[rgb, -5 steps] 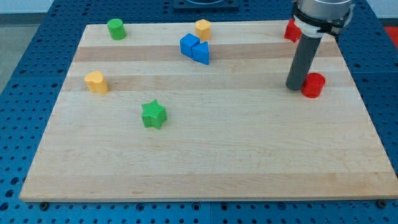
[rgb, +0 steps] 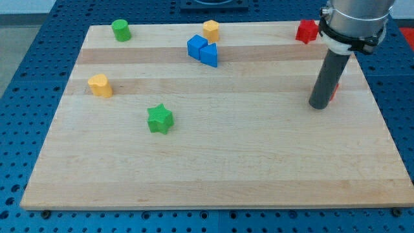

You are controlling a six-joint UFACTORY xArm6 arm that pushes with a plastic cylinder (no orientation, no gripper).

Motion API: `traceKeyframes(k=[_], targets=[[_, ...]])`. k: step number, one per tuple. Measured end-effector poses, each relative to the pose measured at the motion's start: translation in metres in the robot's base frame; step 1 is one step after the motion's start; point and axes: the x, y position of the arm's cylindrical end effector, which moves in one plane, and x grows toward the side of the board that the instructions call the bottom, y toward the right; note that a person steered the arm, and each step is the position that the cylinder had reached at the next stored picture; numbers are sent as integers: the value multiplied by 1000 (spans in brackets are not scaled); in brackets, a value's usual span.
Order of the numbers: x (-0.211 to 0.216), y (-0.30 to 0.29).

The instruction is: Slide the red circle up a bit

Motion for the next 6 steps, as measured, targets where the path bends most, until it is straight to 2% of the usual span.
traceKeyframes(k=[2,6], targets=[[1,32],[-12,31]])
